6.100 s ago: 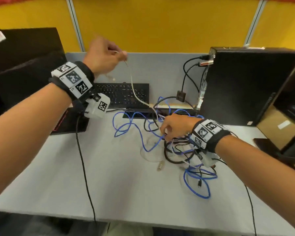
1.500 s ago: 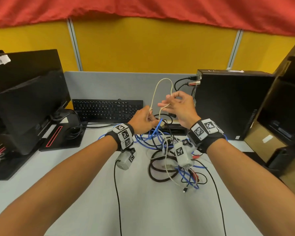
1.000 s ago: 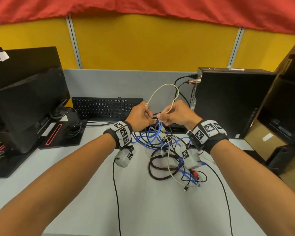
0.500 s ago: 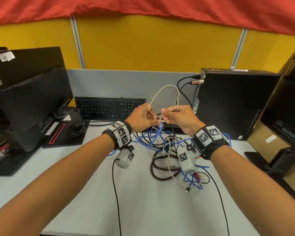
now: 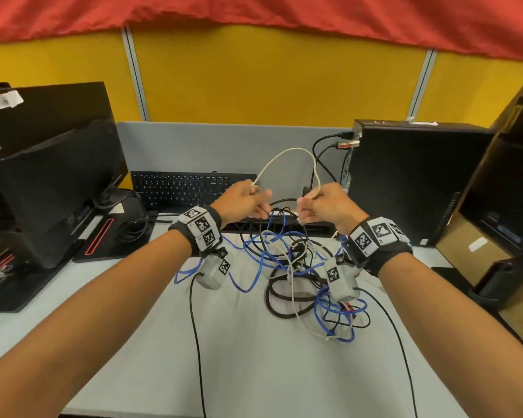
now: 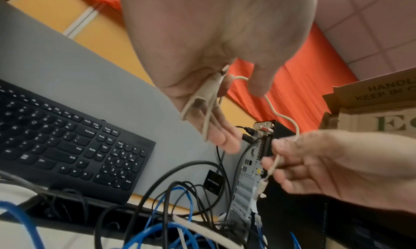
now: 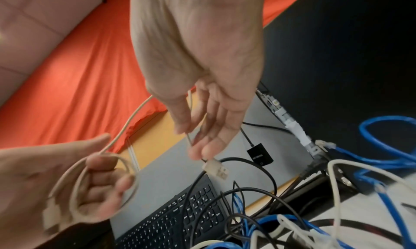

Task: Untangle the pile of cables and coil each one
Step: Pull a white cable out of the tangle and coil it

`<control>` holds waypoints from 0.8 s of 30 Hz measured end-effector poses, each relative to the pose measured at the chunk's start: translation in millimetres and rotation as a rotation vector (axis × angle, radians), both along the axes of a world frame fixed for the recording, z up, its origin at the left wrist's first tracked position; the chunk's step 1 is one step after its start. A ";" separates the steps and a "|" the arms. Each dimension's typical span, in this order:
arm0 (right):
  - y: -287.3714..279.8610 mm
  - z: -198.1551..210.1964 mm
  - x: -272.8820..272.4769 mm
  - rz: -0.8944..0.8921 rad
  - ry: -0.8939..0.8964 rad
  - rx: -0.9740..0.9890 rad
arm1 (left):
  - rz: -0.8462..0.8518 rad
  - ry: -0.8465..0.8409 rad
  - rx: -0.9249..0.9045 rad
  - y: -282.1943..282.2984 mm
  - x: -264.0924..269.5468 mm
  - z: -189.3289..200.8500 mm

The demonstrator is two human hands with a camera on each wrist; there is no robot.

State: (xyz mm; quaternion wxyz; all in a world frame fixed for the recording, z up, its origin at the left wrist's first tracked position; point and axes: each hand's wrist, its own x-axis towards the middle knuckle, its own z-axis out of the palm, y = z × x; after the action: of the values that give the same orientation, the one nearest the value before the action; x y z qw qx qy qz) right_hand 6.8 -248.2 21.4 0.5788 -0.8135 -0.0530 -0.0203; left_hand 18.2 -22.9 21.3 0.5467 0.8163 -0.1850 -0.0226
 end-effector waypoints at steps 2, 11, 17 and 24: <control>-6.3 -3.7 2.2 -0.101 -0.050 0.051 | 0.081 0.078 -0.103 10.9 1.9 7.9; 8.9 -4.8 -3.9 0.145 -0.133 -0.927 | 0.145 0.266 -0.714 46.8 -1.7 19.0; 49.7 14.0 -18.6 0.455 -0.397 -0.567 | -0.027 0.249 -0.321 26.7 -19.1 8.7; 41.2 19.0 2.1 0.061 -0.469 -0.215 | -0.116 0.269 -0.225 33.1 -25.8 7.0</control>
State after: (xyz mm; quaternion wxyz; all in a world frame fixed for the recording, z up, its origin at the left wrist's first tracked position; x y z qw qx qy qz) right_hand 8.9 -207.0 40.4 0.4612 -0.8415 -0.2122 -0.1849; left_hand -7.6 10.3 28.4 0.6522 0.7276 -0.1584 -0.1422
